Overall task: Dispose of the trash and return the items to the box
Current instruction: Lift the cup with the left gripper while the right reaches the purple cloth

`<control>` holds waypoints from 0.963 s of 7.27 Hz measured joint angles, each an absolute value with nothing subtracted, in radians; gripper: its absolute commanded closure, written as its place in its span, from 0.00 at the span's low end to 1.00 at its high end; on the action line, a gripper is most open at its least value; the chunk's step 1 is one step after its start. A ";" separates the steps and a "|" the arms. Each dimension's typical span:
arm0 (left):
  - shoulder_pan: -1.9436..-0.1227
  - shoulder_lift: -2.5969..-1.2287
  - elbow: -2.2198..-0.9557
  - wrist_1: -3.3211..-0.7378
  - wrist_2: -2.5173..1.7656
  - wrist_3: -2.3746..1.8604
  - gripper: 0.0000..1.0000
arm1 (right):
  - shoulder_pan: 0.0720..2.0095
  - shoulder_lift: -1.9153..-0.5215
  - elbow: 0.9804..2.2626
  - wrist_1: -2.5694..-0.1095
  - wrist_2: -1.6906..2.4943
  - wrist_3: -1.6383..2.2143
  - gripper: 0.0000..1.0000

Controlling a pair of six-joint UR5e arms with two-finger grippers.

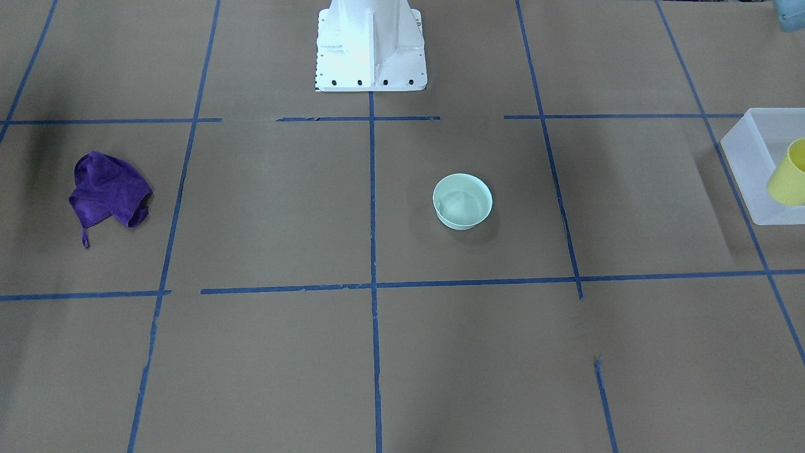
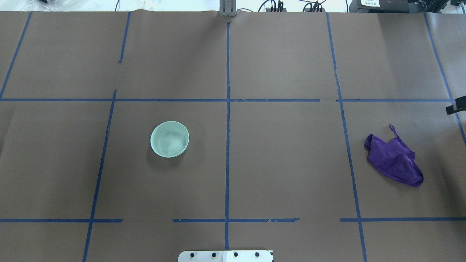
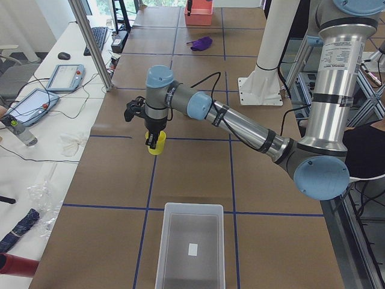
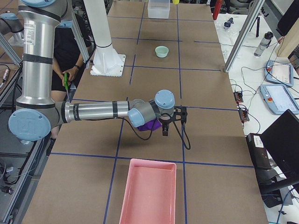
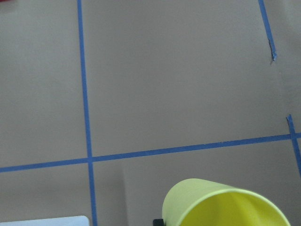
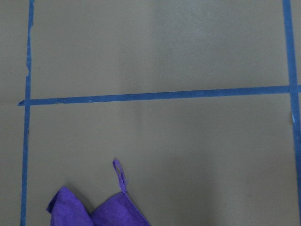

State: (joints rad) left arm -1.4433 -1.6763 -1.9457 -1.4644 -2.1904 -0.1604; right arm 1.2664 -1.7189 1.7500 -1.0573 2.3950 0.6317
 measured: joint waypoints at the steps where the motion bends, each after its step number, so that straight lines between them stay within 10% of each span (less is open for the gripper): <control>1: -1.476 -1.679 -1.934 -1.456 -2.190 -0.111 1.00 | 1.181 -1.761 1.760 -0.953 2.341 0.721 0.00; 6: -1.584 -1.696 -1.859 -1.451 -2.191 0.047 1.00 | 0.817 -1.836 1.875 -0.871 2.103 0.985 0.00; 7: -1.587 -1.697 -1.849 -1.451 -2.191 0.056 1.00 | 0.779 -1.843 1.875 -0.873 2.076 0.992 0.15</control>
State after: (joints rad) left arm -1.5870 -1.6973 -1.8486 -1.4509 -2.1905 0.0556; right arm 0.7795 -1.8431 1.8749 -0.8730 2.0756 0.9920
